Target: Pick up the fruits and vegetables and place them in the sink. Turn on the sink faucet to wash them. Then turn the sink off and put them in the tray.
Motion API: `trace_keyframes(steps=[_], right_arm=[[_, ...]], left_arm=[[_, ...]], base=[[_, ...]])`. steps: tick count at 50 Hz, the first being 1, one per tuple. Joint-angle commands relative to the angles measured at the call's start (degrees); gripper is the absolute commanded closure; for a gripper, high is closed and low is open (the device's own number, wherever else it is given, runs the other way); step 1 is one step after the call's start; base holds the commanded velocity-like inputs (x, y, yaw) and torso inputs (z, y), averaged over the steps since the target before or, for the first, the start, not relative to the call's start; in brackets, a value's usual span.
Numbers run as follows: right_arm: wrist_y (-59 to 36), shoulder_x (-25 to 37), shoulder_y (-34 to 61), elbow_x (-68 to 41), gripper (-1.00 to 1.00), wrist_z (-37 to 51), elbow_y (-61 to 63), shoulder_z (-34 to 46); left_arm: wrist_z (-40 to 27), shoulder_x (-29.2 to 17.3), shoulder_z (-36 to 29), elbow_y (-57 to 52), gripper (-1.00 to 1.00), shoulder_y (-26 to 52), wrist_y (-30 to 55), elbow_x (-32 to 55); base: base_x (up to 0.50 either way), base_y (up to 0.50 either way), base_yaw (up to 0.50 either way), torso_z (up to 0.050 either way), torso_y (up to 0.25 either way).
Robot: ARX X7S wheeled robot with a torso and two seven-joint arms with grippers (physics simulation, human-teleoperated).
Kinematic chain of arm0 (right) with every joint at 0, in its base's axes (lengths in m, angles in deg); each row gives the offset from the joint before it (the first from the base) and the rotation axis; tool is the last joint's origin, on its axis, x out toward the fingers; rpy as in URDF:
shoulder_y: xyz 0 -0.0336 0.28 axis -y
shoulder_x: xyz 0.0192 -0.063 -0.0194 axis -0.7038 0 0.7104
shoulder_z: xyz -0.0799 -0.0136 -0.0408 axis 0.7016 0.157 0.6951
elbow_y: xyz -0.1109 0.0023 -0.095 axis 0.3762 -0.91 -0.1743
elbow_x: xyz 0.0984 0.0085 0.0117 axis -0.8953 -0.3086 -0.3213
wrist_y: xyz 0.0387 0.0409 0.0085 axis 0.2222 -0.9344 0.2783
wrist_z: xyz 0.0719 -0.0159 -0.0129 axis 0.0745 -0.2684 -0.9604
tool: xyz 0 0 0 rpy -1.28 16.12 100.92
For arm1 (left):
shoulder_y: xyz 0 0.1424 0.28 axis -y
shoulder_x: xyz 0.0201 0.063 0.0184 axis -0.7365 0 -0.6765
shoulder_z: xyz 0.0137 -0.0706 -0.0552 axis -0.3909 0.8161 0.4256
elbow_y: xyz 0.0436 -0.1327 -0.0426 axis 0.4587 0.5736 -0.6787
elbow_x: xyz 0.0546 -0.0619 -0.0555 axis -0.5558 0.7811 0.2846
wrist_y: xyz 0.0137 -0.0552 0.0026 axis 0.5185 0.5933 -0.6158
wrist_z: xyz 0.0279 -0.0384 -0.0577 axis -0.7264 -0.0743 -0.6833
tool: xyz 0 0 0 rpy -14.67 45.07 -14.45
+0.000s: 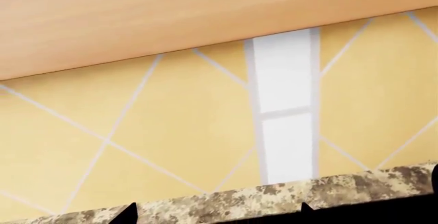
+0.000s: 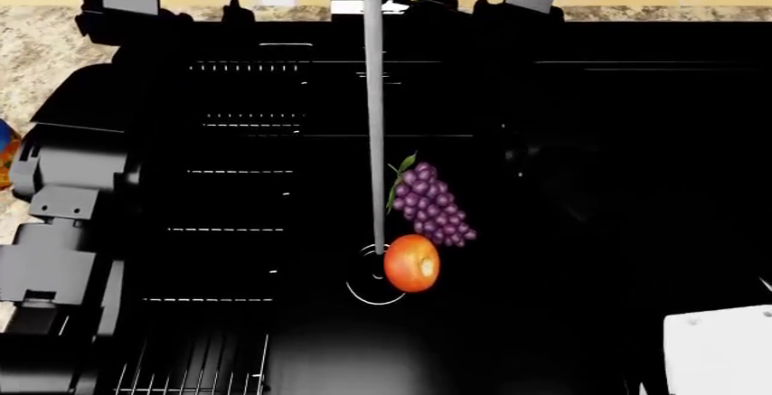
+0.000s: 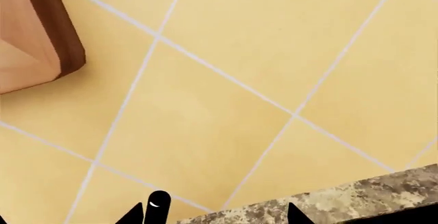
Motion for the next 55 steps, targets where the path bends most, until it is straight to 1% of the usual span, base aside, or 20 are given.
trace_keyframes(steps=[1, 4, 10, 13, 20, 25, 27, 30, 39, 44, 49, 55], right_arm=[[2.9, 0.01, -0.19, -16.05, -1.0, 2.67, -2.69, 6.64], [3.14, 0.01, 0.31, -12.43, -1.0, 1.11, -2.66, 4.78], [3.93, 0.01, 1.85, -0.26, -1.0, -2.38, -1.84, -1.59], [4.01, 0.01, 2.97, 3.19, -1.0, -4.06, -1.26, -4.04], [3.92, 0.01, 4.59, 7.13, -1.0, -6.1, -1.07, -6.81], [3.82, 0.01, 4.44, 6.93, -1.0, -6.5, -2.68, -6.16], [4.4, 0.1, 4.43, 4.22, -1.0, -6.17, -2.69, -2.98], [5.55, 0.59, 4.63, -2.48, -1.0, -6.3, -2.7, 3.91], [9.04, 0.8, 5.21, -26.91, -1.0, -8.08, -2.69, 29.28], [9.64, 0.81, 5.23, -37.5, -1.0, -8.9, -2.68, 41.49], [10.02, 0.99, 4.63, -45.62, -1.0, -9.8, -2.68, 50.03], [10.32, 1.5, 3.88, -52.72, -1.0, -10.45, -2.68, 57.03]], left_arm=[[-0.2, -0.61, -0.07, -1.66, -1.0, -0.85, 0.75, 0.19], [-0.2, -0.46, -0.08, -1.17, -1.0, -0.86, 0.39, 0.17], [0.13, 0.49, -0.2, 0.86, -1.0, -0.46, -1.16, 0.15], [0.28, 0.94, -0.25, 1.81, -1.0, -0.52, -2.03, 0.13], [0.55, 1.98, -0.41, 3.78, -1.0, 0.03, -3.48, 0.09], [0.55, 2.47, -0.48, 4.46, -1.0, 0.29, -3.9, 0.1], [0.56, 2.66, -0.55, 4.66, -1.0, 0.39, -4.05, 0.08], [0.58, 2.81, -0.6, 4.93, -1.0, 0.42, -4.26, 0.09], [0.22, 2.64, -0.45, 3.67, -1.0, -0.22, -3.67, 0.48], [0.1, 2.45, -0.24, 3.49, -1.0, -0.72, -3.83, 0.7], [-0.12, 2.22, -0.03, 3.14, -1.0, -0.94, -3.7, 0.92], [-0.29, 2.22, 0.13, 3.21, -1.0, -0.72, -3.61, 1.09]], base=[[0.0, 0.0, 0.0, 0.0, 0.0], [0.0, 0.0, 0.0, 0.0, 0.0], [0.0, 0.0, 0.0, 0.0, 0.0], [0.0, 0.0, 0.0, 0.0, 0.0], [0.0, 0.0, 0.0, 0.0, 0.0], [0.0, 0.0, 0.0, 0.0, 0.0], [0.0, 0.0, 0.0, 0.0, 0.0], [0.0, 0.0, 0.0, 0.0, 0.0], [0.0, 0.0, 0.0, 0.0, 0.0], [0.0, 0.0, 0.0, 0.0, 0.0], [0.0, 0.0, 0.0, 0.0, 0.0], [0.0, 0.0, 0.0, 0.0, 0.0]])
